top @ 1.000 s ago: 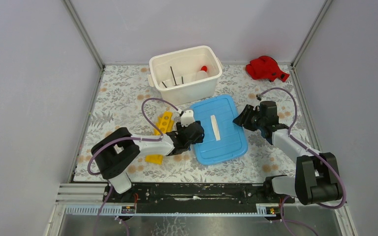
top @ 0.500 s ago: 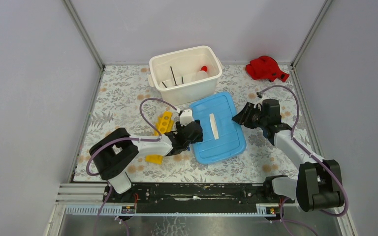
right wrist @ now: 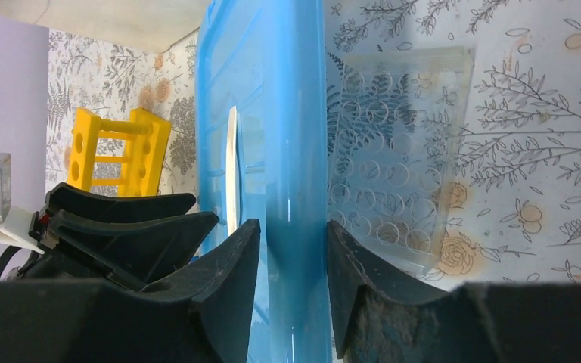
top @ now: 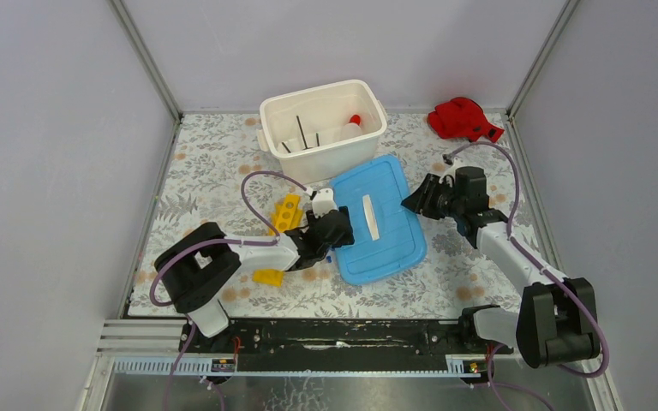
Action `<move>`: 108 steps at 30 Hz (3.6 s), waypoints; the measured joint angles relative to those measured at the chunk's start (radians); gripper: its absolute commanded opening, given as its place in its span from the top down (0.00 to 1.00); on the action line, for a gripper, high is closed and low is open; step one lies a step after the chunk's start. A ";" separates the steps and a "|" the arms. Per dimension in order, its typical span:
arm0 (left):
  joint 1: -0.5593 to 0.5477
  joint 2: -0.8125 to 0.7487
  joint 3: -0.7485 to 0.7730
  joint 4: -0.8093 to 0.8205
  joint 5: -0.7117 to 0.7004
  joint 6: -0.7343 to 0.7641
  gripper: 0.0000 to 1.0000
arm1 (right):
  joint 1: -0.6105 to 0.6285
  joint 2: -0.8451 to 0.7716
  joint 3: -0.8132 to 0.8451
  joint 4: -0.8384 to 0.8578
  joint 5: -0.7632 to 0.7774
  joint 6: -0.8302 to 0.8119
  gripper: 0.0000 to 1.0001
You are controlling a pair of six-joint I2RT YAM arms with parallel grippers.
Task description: Organize the chemistry lab equipment
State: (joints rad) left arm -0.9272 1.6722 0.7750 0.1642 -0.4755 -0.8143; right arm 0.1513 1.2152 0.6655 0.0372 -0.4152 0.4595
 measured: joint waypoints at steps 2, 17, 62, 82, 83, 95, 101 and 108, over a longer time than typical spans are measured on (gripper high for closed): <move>0.001 0.000 -0.003 0.014 0.005 0.000 0.32 | 0.013 0.005 0.009 -0.003 0.008 -0.008 0.57; 0.025 -0.011 -0.025 0.085 0.059 0.010 0.32 | 0.111 0.062 0.041 -0.002 0.067 -0.036 0.67; -0.034 -0.426 0.070 -0.101 0.067 0.003 0.27 | 0.156 -0.339 0.176 -0.354 0.281 0.030 1.00; -0.038 -0.546 0.069 -0.126 0.049 -0.031 0.17 | 0.156 -0.347 0.398 -0.360 0.329 0.139 1.00; -0.039 -0.558 0.066 -0.123 0.049 -0.039 0.16 | 0.156 -0.342 0.414 -0.347 0.328 0.145 1.00; -0.039 -0.658 0.015 -0.061 0.018 -0.075 0.07 | 0.156 -0.188 0.465 -0.081 0.317 0.258 1.00; -0.016 -0.659 -0.023 0.000 0.008 -0.079 0.04 | 0.156 -0.064 0.468 0.137 0.301 0.330 1.00; 0.061 -0.659 -0.037 0.051 0.005 -0.087 0.04 | 0.156 0.157 0.486 0.356 0.272 0.451 1.00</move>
State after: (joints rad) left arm -0.8665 1.0134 0.7383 0.2157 -0.4706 -0.9012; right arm 0.3069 1.3720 1.1511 0.3935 -0.1429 0.9100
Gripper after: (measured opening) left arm 0.961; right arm 0.290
